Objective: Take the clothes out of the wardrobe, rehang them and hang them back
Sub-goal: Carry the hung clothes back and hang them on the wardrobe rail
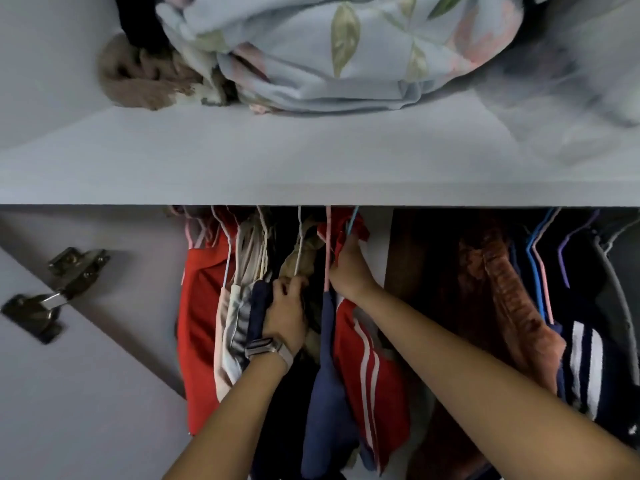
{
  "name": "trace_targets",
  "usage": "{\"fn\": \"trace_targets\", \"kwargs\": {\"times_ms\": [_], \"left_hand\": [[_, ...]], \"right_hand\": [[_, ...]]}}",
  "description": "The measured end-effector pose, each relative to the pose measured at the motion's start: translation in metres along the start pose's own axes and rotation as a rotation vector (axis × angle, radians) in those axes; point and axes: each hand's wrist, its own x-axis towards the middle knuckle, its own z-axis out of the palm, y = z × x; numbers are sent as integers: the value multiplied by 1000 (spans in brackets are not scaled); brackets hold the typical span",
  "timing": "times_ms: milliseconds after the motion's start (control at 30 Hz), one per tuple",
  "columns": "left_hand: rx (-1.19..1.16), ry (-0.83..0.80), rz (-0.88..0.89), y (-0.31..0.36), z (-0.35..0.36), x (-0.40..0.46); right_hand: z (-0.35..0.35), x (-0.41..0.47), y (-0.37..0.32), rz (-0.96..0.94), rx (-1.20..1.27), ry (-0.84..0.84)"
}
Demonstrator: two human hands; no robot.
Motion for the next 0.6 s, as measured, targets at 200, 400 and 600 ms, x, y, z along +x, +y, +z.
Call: {"fn": "trace_targets", "kwargs": {"times_ms": [200, 400, 600], "left_hand": [[-23, 56, 70, -52, -24, 16], [-121, 35, 5, -83, -47, 19], [-114, -25, 29, -84, -66, 18]], "right_hand": [[36, 13, -14, 29, -96, -54], [85, 22, -48, 53, -148, -111], [111, 29, -65, 29, -252, -110]]}}
